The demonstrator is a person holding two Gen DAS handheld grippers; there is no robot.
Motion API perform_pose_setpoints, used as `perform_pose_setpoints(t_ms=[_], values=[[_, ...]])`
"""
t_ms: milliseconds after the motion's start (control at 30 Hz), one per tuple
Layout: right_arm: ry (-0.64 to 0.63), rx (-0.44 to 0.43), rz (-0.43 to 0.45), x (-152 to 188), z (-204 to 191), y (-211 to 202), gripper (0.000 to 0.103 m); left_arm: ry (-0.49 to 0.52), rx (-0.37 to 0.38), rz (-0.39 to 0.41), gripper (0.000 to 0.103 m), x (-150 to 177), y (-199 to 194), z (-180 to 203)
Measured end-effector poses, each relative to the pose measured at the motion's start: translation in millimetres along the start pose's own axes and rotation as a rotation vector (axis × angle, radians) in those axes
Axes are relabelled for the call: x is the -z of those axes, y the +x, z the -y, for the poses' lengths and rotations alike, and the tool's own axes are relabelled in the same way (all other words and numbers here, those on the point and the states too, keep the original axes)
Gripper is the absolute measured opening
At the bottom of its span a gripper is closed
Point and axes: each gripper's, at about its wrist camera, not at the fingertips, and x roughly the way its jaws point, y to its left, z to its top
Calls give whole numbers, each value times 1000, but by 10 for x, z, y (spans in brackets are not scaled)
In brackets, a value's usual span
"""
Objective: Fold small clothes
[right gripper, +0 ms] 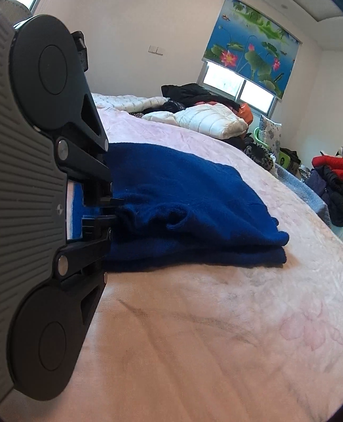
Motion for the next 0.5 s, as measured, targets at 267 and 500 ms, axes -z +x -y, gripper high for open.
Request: perform_pose_setpoints(t_ms=[267,500], values=[[33,58,-26,36,171,87,10,2,-3,3,63,5,4,2],[27,39,9,18,136,-128,45,-16,12,4,63,17,-27,-50]])
